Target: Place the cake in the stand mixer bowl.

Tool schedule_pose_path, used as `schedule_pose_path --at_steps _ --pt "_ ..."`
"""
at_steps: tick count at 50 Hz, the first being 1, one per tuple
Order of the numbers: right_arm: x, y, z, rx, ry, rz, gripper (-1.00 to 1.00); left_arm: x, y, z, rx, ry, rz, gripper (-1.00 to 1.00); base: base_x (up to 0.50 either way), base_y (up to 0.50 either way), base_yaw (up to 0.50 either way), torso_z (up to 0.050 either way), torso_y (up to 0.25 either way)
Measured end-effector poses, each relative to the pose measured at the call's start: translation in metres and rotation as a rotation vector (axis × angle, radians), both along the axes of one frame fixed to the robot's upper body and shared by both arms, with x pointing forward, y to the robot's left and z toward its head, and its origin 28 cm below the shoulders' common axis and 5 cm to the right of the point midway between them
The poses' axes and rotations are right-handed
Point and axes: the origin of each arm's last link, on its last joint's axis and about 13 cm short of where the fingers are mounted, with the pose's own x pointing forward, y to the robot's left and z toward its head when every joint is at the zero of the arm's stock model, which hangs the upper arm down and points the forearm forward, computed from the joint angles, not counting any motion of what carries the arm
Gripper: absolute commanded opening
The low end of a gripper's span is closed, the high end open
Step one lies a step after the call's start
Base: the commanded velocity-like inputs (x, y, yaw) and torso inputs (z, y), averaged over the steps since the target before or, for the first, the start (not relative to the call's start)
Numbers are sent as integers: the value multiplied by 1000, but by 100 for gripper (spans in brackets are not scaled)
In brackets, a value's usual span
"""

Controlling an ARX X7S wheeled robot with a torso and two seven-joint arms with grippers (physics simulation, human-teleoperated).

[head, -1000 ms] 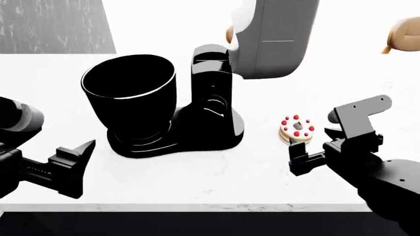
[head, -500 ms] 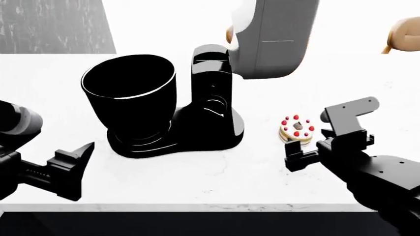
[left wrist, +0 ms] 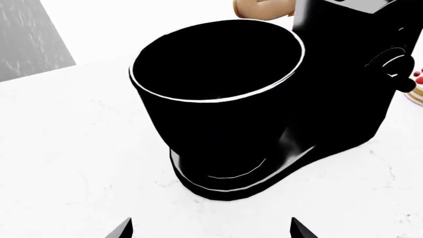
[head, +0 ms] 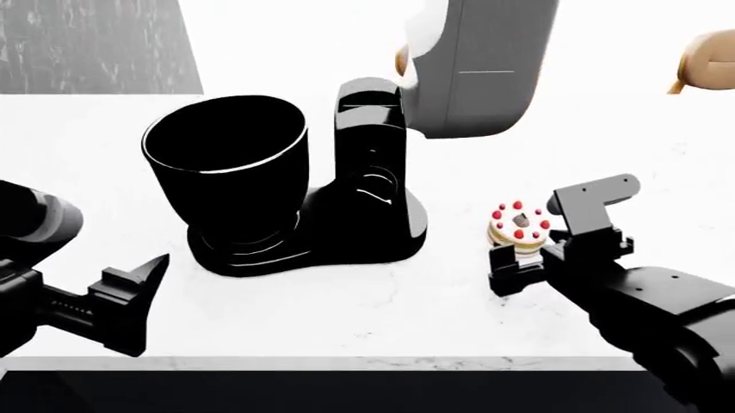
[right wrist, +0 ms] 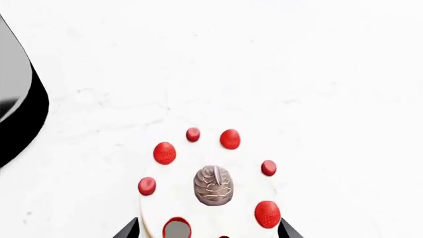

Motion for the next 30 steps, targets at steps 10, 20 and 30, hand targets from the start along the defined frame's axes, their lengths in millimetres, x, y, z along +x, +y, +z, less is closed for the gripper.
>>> schedule_pose_path --at_steps 10,20,30 --pt "-1 0 -1 -2 -9 14 -100 -1 0 0 3 -1 -3 100 0 0 0 0 0" --pt "-16 -4 18 18 -88 34 -100 -2 0 1 6 -2 -3 100 0 0 0 0 0" --pt "-55 -8 57 23 -240 121 -100 -3 0 2 6 -6 -5 100 0 0 0 0 0"
